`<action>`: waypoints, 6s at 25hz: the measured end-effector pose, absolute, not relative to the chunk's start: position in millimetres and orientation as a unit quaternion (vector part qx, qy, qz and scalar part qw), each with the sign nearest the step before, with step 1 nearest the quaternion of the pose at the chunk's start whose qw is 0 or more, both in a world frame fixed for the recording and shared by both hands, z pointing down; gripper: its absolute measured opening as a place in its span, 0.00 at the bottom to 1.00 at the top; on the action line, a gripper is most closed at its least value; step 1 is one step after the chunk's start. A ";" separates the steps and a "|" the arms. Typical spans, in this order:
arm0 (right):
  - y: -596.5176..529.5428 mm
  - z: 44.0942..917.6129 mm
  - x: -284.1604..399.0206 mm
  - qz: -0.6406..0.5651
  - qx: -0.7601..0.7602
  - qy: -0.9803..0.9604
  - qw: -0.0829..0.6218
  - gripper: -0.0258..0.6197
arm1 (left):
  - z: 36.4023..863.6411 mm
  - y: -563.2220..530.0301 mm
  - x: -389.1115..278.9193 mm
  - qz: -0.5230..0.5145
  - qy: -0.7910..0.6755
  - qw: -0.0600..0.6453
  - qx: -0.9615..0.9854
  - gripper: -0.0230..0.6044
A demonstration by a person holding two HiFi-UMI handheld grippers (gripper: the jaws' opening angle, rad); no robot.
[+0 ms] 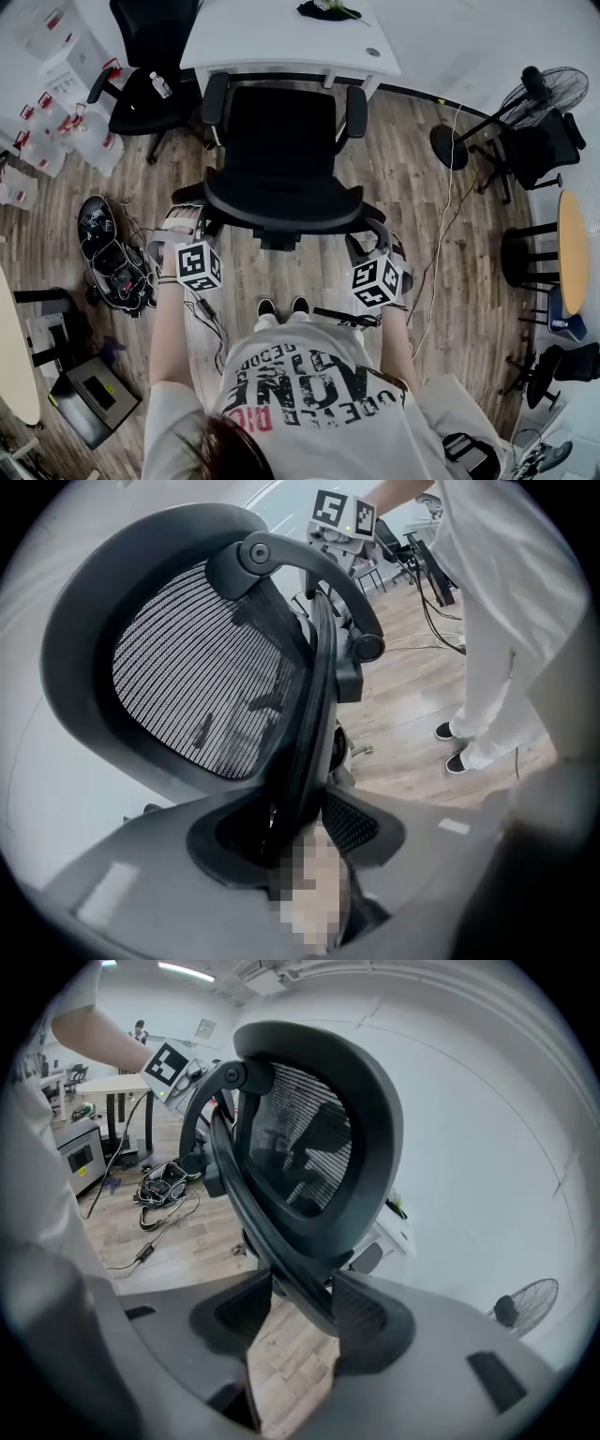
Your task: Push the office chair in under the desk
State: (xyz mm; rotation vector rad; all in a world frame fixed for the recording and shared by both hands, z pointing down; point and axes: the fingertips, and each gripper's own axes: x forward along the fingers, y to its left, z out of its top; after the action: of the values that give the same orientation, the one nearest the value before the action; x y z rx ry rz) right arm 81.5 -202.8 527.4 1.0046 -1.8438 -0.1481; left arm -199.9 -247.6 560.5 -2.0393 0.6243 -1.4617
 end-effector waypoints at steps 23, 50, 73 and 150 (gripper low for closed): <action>-243.5 530.4 91.0 -0.077 0.417 -0.747 0.513 0.34 | 560.1 -281.0 -191.3 -0.537 0.238 0.280 -0.759 0.33; -312.7 532.3 106.8 -0.093 0.410 -0.751 0.509 0.34 | 561.5 -342.4 -176.5 -0.547 0.268 0.267 -0.747 0.33; -359.2 533.1 137.1 -0.125 0.390 -0.762 0.501 0.34 | 561.8 -371.2 -148.1 -0.555 0.284 0.254 -0.739 0.33; -480.7 553.8 157.7 -0.164 0.331 -0.743 0.558 0.36 | 567.7 -473.0 -125.8 -0.578 0.287 0.228 -0.730 0.32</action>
State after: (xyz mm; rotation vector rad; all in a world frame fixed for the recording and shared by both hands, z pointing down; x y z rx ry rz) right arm 157.7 -480.7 553.8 0.7811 -1.7536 -0.3877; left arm -125.8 -473.0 567.7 -2.0091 0.7895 -1.5905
